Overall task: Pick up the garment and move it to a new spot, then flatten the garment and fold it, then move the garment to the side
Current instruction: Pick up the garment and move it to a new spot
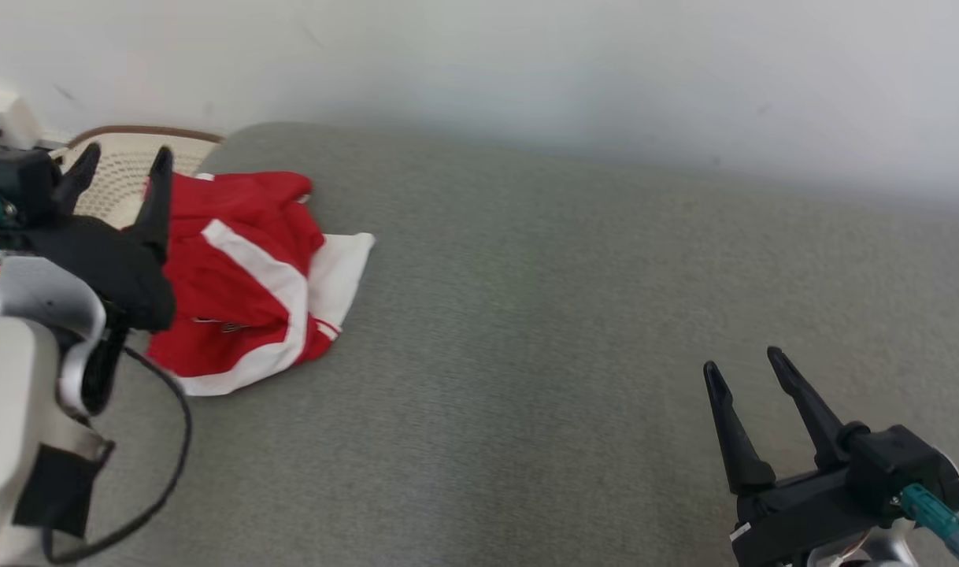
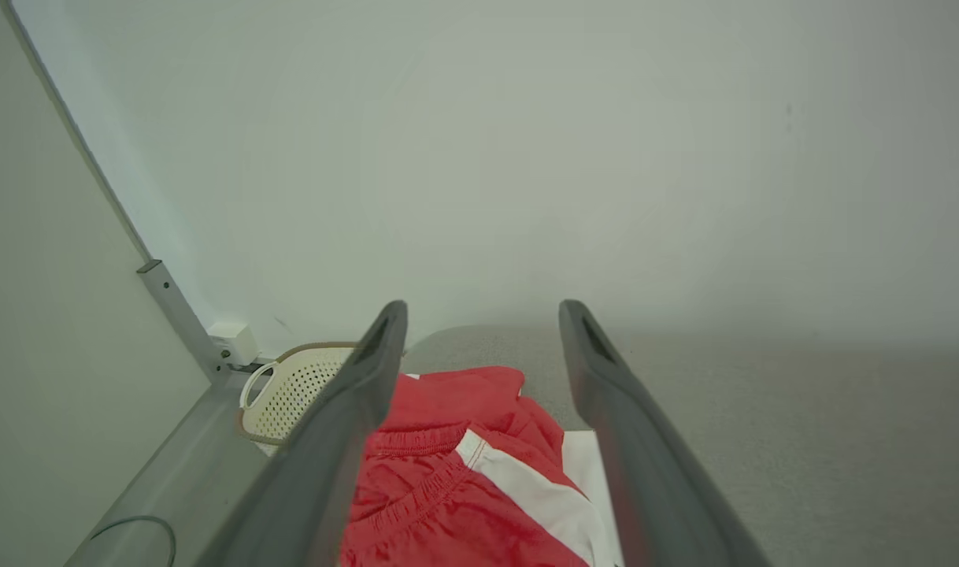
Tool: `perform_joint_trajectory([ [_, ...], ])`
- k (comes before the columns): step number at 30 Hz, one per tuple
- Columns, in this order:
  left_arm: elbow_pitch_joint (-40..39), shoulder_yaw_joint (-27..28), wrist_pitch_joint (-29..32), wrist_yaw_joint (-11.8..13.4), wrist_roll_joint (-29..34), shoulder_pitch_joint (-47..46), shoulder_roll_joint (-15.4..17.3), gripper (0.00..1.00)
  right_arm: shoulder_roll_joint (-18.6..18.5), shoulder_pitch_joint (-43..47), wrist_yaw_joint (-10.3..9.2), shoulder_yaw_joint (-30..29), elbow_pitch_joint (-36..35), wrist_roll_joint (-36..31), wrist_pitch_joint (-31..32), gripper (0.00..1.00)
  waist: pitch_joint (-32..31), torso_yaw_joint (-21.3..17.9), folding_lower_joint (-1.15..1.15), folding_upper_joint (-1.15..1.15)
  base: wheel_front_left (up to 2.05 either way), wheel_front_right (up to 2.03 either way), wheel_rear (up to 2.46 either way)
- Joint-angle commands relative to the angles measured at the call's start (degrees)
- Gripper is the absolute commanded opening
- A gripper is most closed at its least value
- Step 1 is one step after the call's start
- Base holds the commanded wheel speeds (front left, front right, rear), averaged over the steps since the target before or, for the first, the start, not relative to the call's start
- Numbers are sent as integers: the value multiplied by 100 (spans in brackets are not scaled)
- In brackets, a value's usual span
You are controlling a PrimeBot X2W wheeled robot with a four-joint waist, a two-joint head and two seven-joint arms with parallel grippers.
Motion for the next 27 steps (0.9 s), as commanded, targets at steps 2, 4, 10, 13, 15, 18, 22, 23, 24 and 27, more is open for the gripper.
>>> perform_joint_trajectory([
  [2, 540, 18, 170, -113, -104, -245, 99, 100, -81, -116, 4, 22, -30, 59, -10, 100, 477, -534, -1, -1, 0, 0, 0],
  [4, 1059, 34, 304, -200, -153, -446, 199, 100, -126, -184, 4, 31, -30, 75, -22, 100, 602, -691, -1, -1, 0, 0, 0],
  [10, 2196, 47, 477, -390, -228, -801, 452, 100, -259, -315, 4, -7, -69, 119, -38, 100, 940, -1007, -1, -1, 0, 0, 0],
  [13, 2552, 33, 472, -451, -247, -939, 536, 100, -309, -354, 4, -30, -98, 125, -45, 100, 1085, -1070, -1, -1, 0, 0, 0],
  [15, 2764, 19, 473, -483, -258, -992, 596, 100, -338, -367, 4, -30, -116, 132, -40, 100, 1158, -1101, -1, -1, 0, 0, 0],
  [18, 3012, 9, 421, -535, -289, -1102, 668, 100, -366, -413, 4, -37, -136, 137, -50, 100, 1238, -1126, -1, -1, 0, 0, 0],
  [22, 3277, -26, 343, -586, -318, -1187, 689, 100, -387, -420, 4, -68, -135, 161, -41, 100, 1286, -1121, -1, -1, 0, 0, 0],
  [23, 3331, -32, 327, -579, -320, -1213, 693, 100, -388, -429, 4, -70, -131, 164, -35, 100, 1291, -1117, -1, -1, 0, 0, 0],
  [24, 3388, -48, 317, -579, -322, -1226, 688, 100, -387, -439, 4, -73, -126, 166, -31, 100, 1290, -1115, -1, -1, 0, 0, 0],
  [27, 3529, -80, 328, -618, -339, -1249, 689, 51, -395, -456, 4, -61, -108, 177, -20, 100, 1278, -1115, -1, -1, 0, 0, 0],
])
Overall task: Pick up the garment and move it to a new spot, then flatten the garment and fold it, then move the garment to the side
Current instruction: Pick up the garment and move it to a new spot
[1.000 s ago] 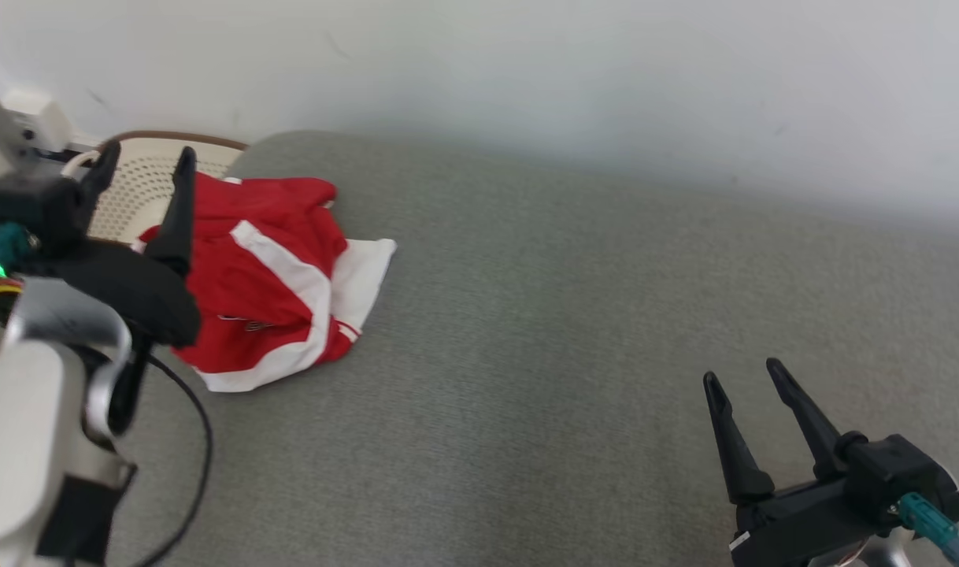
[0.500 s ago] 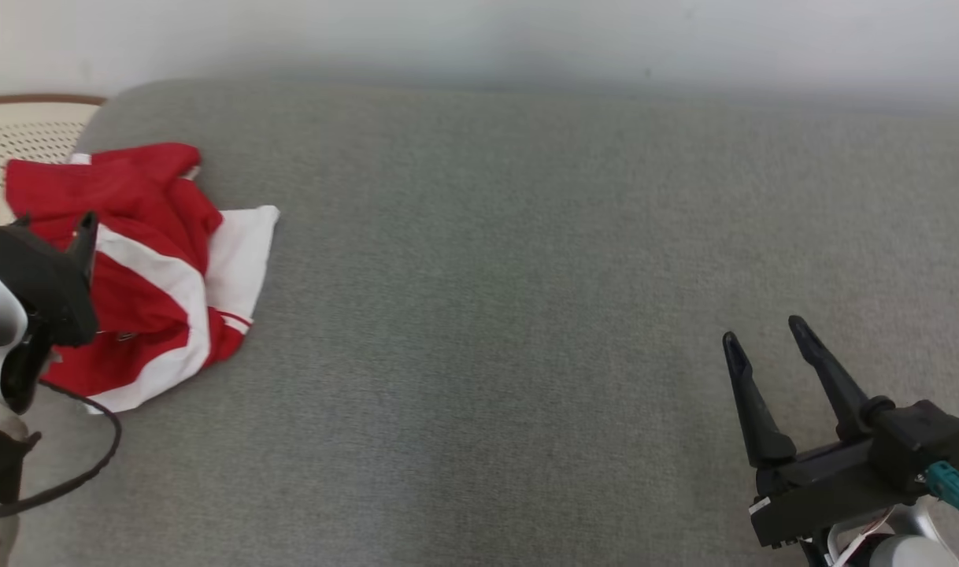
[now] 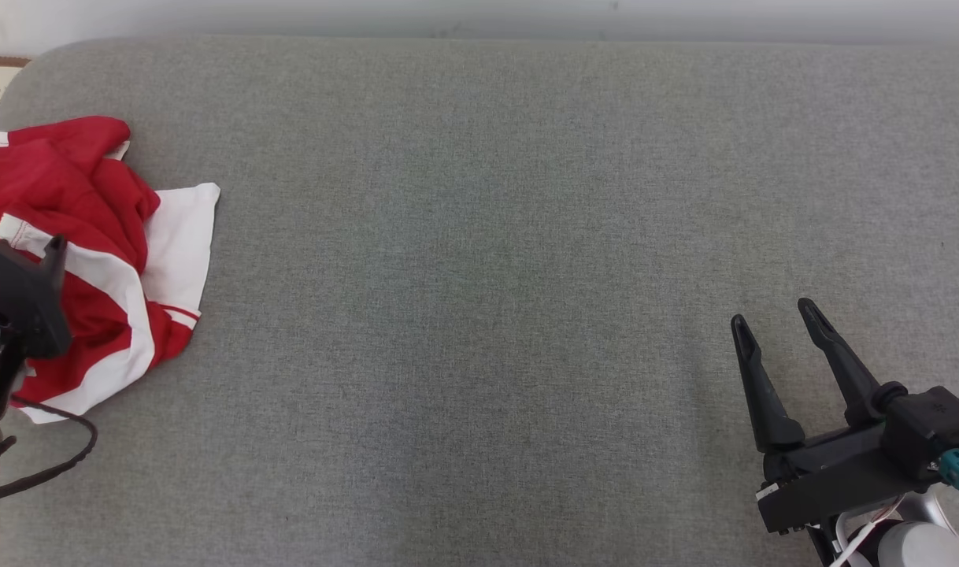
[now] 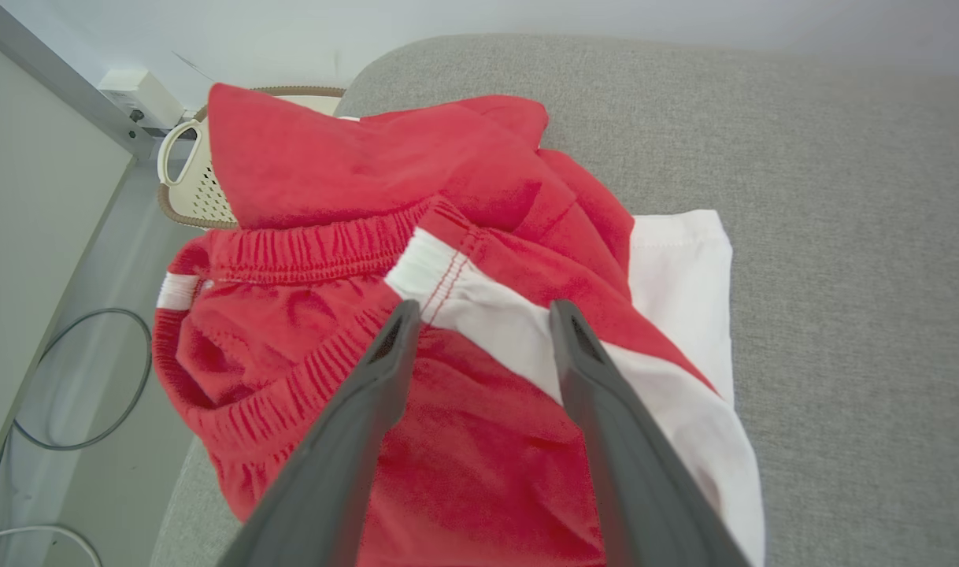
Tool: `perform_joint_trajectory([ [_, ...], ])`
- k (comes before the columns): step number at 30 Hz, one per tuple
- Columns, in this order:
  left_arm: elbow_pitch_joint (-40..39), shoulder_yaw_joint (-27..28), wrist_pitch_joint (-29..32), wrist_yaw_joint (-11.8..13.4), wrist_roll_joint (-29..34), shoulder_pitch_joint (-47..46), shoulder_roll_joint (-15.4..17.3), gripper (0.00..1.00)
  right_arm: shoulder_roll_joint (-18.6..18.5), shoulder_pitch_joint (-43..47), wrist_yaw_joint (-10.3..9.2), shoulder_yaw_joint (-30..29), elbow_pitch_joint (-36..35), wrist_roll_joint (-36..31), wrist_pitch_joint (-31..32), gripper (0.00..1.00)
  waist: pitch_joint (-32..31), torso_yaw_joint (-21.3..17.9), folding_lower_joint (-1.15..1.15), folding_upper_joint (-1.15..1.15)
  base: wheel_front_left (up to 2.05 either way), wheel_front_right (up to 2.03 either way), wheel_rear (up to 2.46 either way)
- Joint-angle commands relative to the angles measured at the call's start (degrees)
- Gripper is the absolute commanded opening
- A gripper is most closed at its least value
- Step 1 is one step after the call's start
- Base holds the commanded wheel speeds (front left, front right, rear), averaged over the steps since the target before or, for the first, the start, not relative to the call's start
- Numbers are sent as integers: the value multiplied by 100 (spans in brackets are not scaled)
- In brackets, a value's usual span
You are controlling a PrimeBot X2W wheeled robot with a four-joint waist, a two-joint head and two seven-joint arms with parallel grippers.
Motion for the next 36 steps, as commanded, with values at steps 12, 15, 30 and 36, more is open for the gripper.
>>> perform_joint_trajectory([
  [12, 97, -78, -696, 152, 100, -221, 188, 0, 29, 56, 4, -145, 35, 36, -29, 100, -209, 44, -1, -1, 0, 0, 0],
  [15, -7, 2, -965, 305, 65, -267, 163, 0, 62, 89, 4, -183, 15, 3, -50, 100, -315, 97, -1, -1, 0, 0, 0],
  [30, -1750, 635, -2486, 906, -485, 1201, -352, 100, 270, 270, 4, -238, 61, -72, -76, 100, -993, 574, -1, -1, 0, 0, 0],
  [36, -2718, 797, -2888, 1099, -563, 2278, -551, 100, 366, 369, 3, -239, 95, -88, -56, 100, -1193, 722, -1, -1, 0, 0, 0],
])
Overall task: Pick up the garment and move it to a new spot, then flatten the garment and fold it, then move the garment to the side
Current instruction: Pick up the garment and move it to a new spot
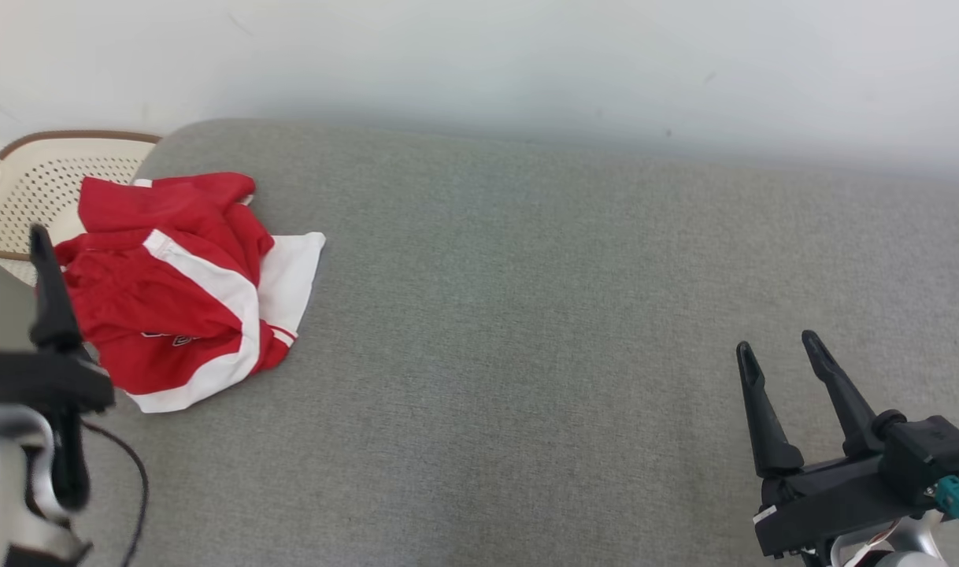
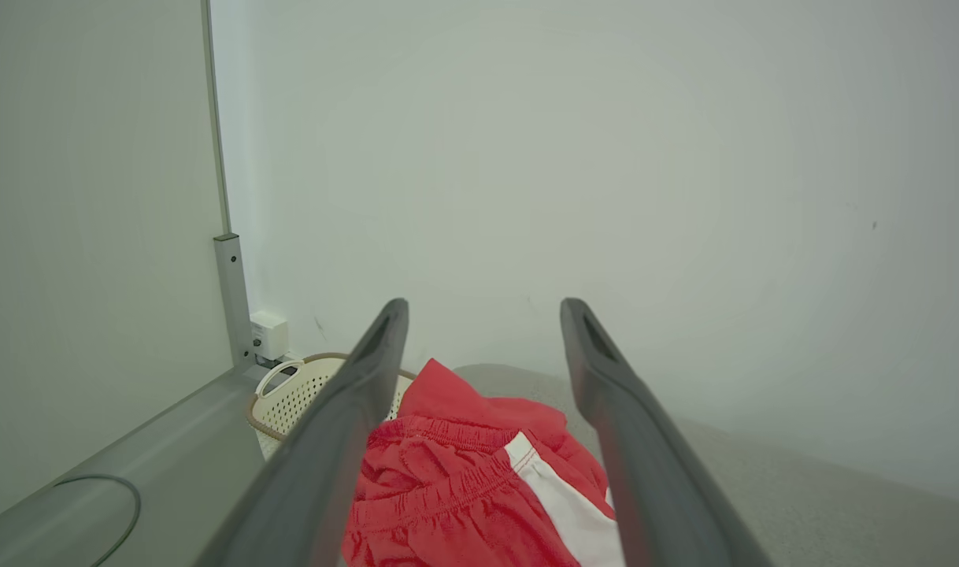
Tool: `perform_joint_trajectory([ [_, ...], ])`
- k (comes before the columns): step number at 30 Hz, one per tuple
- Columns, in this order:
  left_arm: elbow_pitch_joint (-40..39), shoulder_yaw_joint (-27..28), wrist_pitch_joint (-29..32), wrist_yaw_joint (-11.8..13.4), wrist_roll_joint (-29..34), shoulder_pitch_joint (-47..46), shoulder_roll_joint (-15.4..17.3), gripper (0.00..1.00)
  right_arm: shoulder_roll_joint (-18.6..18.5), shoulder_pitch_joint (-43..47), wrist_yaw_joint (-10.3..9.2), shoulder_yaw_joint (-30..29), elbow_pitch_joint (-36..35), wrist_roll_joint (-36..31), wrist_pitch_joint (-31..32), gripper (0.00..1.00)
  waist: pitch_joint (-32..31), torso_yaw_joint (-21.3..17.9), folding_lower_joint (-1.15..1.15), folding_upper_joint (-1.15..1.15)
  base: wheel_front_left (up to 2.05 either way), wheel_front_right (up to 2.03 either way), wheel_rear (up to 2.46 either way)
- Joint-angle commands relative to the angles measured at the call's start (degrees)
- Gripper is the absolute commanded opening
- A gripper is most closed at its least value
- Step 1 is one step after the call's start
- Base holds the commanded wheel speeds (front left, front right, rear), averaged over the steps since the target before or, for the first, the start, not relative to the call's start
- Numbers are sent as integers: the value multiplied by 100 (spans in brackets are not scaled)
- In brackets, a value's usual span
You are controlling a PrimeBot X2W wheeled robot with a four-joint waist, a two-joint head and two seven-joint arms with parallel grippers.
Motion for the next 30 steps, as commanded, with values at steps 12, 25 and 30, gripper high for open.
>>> perform_joint_trajectory([
  [12, -1664, -41, -320, 365, 255, 2072, -507, 100, 125, 212, 4, 87, 113, -36, 10, 100, -400, 244, 1, 0, 0, 0, 0],
  [25, -2592, -403, -235, 661, 649, 3381, -677, 100, 279, 486, 3, 80, 284, -39, -64, 100, -715, 293, 1, 0, 0, 0, 0],
  [30, -2674, -437, -166, 710, 640, 3492, -664, 100, 313, 511, 3, 77, 298, -50, -45, 100, -742, 299, 1, 0, 0, 0, 0],
])
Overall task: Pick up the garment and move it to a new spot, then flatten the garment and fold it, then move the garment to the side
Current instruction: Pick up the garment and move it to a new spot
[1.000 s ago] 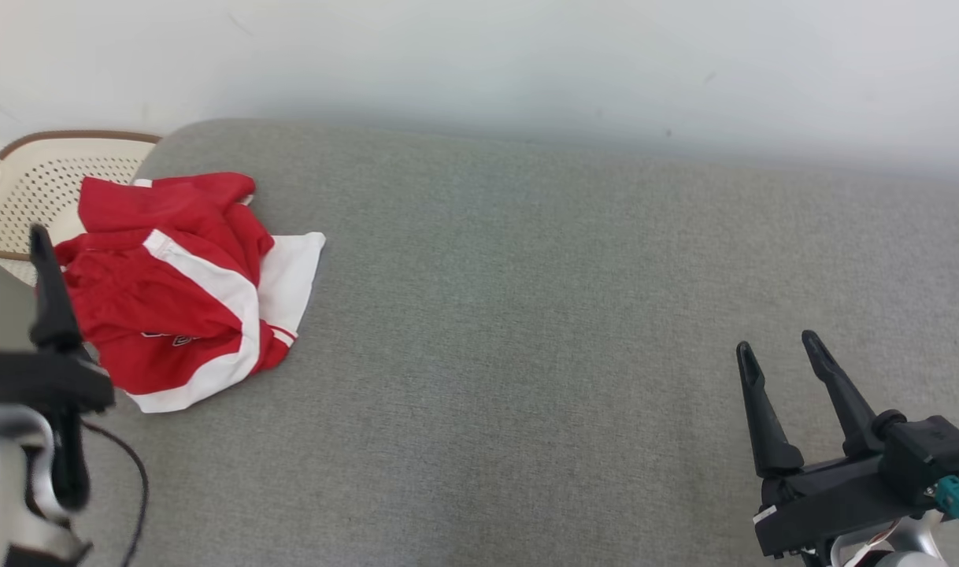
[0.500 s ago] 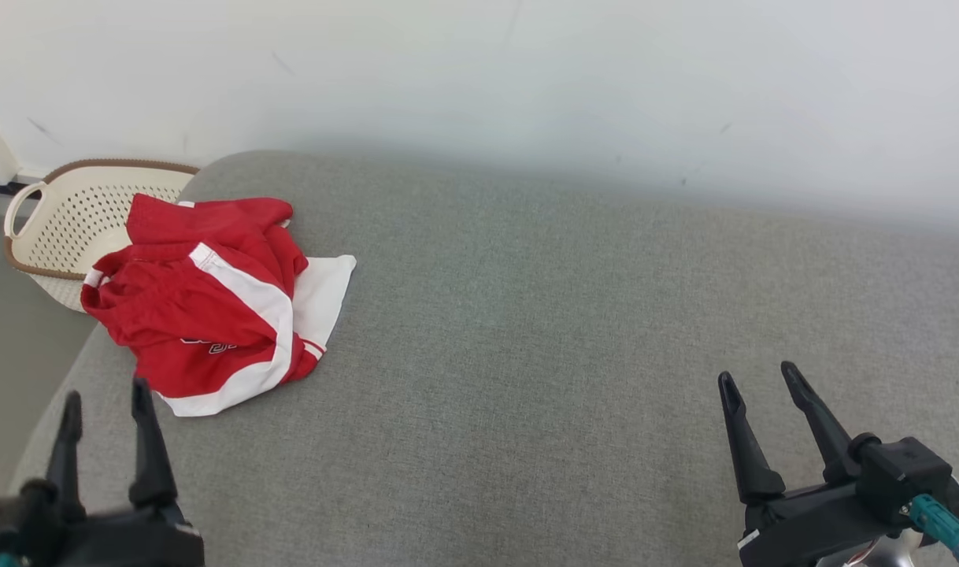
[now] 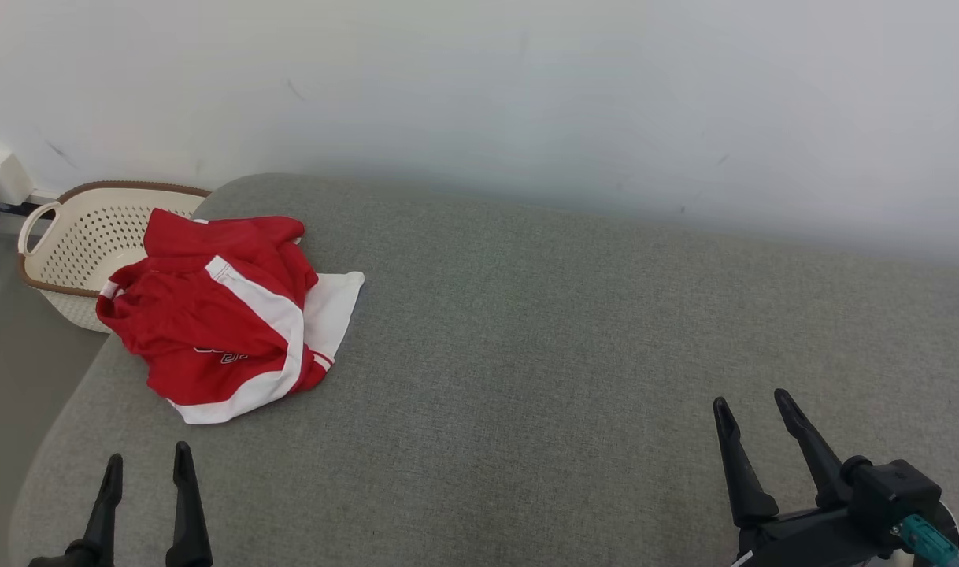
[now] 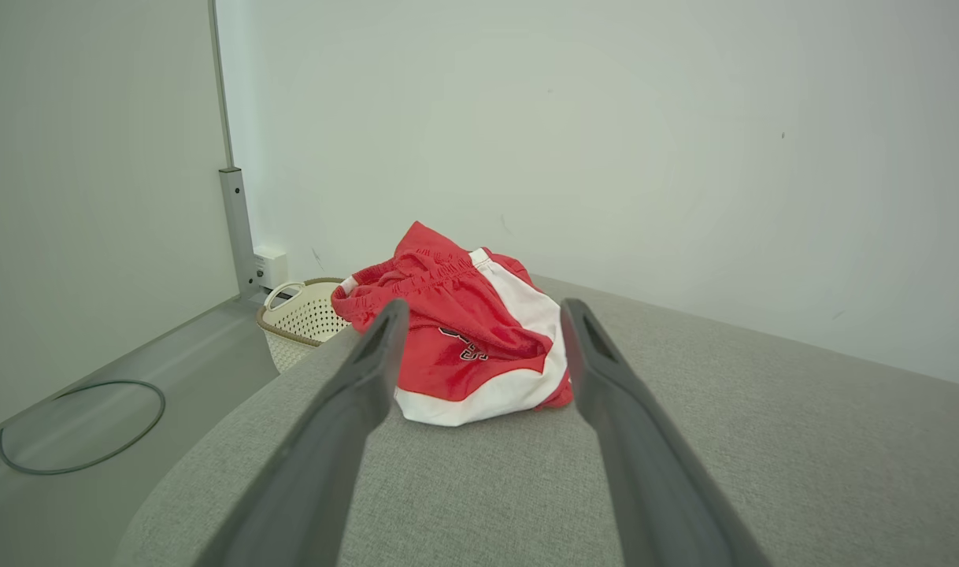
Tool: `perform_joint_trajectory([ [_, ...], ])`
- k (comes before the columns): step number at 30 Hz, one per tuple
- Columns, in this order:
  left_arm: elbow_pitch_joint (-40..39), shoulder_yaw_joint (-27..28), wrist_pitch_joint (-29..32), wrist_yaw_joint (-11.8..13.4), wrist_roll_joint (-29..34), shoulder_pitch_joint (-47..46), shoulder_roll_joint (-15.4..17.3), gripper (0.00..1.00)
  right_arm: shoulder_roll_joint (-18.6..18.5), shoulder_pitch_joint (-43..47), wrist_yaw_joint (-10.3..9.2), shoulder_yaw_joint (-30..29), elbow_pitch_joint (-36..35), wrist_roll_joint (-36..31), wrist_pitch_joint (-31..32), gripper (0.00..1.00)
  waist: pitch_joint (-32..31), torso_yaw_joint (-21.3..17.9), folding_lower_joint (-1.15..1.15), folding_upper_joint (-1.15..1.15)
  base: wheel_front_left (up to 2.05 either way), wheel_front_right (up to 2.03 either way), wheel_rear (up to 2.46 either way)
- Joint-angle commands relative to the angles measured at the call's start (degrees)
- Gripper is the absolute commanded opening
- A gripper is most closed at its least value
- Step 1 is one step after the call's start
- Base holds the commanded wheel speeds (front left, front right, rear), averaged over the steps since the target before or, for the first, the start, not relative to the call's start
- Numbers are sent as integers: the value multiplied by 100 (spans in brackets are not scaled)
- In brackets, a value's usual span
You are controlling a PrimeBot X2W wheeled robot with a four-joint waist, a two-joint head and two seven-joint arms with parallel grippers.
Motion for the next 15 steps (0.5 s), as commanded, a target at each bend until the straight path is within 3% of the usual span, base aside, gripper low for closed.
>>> perform_joint_trajectory([
  [1, -25, -6, 17, 33, 31, 68, 39, 100, 6, 47, 4, -5, 8, -23, -18, 100, -6, 4, 0, 0, 0, 0, 0],
  [15, -162, -39, 100, 102, 22, -163, 79, 100, 9, 10, 4, -32, -16, -22, -14, 100, 9, 71, 0, 0, 0, 0, 0],
])
